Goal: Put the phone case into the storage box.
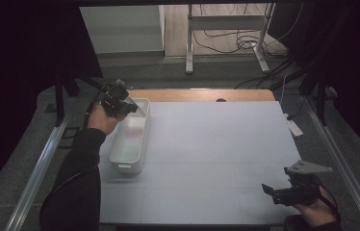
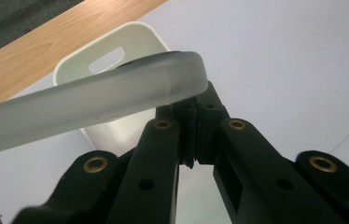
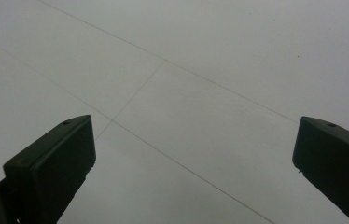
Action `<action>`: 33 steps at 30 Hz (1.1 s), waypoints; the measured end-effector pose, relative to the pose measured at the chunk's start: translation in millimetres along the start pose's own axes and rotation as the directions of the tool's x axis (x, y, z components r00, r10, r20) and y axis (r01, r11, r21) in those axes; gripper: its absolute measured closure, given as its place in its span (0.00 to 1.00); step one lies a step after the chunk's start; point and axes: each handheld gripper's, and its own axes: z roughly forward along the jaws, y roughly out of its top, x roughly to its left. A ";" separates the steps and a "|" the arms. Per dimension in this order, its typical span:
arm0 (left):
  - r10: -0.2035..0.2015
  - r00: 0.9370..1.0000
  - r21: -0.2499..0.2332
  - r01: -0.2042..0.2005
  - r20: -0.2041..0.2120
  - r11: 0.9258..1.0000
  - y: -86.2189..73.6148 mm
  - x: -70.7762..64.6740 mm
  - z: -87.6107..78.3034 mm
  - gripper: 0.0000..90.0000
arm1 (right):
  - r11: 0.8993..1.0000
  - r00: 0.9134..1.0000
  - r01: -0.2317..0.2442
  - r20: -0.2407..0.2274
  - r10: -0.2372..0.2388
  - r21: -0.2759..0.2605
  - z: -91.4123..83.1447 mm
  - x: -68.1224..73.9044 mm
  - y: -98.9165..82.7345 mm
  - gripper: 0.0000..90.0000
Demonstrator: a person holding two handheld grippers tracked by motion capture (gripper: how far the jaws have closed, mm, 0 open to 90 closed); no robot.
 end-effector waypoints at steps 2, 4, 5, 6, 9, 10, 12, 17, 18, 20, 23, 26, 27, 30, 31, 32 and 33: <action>-0.004 1.000 0.010 0.004 -0.006 1.000 2.3 1.5 6.0 0.98 | 1.000 1.000 0.005 -0.001 -0.005 0.003 0.2 0.3 0.1 0.00; -0.006 1.000 0.012 0.006 -0.007 1.000 2.9 2.4 7.9 0.98 | 1.000 1.000 0.007 -0.002 -0.007 0.004 0.3 0.4 0.0 0.00; -0.012 1.000 0.016 0.012 -0.011 1.000 3.8 3.6 11.2 0.98 | 1.000 1.000 0.008 -0.002 -0.008 0.004 0.3 0.5 0.0 0.00; -0.012 1.000 0.021 0.013 -0.012 1.000 4.3 4.4 13.2 0.98 | 1.000 1.000 0.010 -0.002 -0.010 0.005 0.3 0.5 0.0 0.00; -0.018 1.000 0.030 0.019 -0.018 0.999 5.2 5.8 19.2 0.98 | 1.000 1.000 0.012 -0.004 -0.012 0.006 0.5 0.6 0.0 0.00; -0.021 1.000 0.033 0.022 -0.019 0.999 5.4 6.3 21.2 0.98 | 1.000 1.000 0.013 -0.004 -0.013 0.007 0.6 0.6 0.1 0.00; -0.022 1.000 0.040 0.023 -0.022 0.999 5.7 7.0 25.4 0.98 | 1.000 1.000 0.014 -0.005 -0.014 0.007 1.1 0.8 0.0 0.00; -0.033 0.999 0.051 0.034 -0.029 0.998 5.9 8.6 34.7 0.98 | 1.000 1.000 0.019 -0.006 -0.019 0.013 1.2 1.5 0.2 0.00; -0.035 0.999 0.053 0.037 -0.033 0.998 6.0 9.0 36.7 0.98 | 1.000 1.000 0.019 -0.006 -0.019 0.014 1.2 1.6 0.3 0.00; -0.039 0.999 0.058 0.041 -0.033 0.997 6.0 9.8 40.4 0.98 | 1.000 1.000 0.020 -0.007 -0.020 0.015 1.3 1.7 0.3 0.00; -0.044 0.999 0.064 0.046 -0.031 0.997 6.2 10.6 45.8 0.98 | 1.000 1.000 0.022 -0.007 -0.022 0.016 1.5 1.7 0.3 0.00; -0.048 0.998 0.072 0.050 -0.035 0.996 6.5 11.1 51.9 0.98 | 1.000 1.000 0.024 -0.007 -0.024 0.016 1.6 1.9 0.3 0.00; -0.051 0.998 0.074 0.054 -0.033 0.996 6.7 11.3 53.6 0.98 | 1.000 1.000 0.024 -0.007 -0.024 0.016 1.6 1.9 0.3 0.00; -0.059 0.998 0.079 0.061 -0.029 0.995 7.1 12.2 58.7 0.98 | 1.000 1.000 0.026 -0.008 -0.026 0.017 1.6 1.9 0.2 0.00; -0.058 0.998 0.082 0.060 -0.028 0.995 7.3 12.6 60.2 0.98 | 1.000 1.000 0.026 -0.008 -0.026 0.017 1.6 2.0 0.2 0.00; -0.059 0.998 0.086 0.061 -0.028 0.994 7.5 12.8 61.7 0.98 | 1.000 1.000 0.027 -0.009 -0.027 0.015 1.8 2.0 0.1 0.00; -0.064 0.998 0.088 0.066 -0.028 0.994 7.6 12.9 63.4 0.98 | 0.999 1.000 0.028 -0.009 -0.027 0.016 1.5 2.0 0.2 0.00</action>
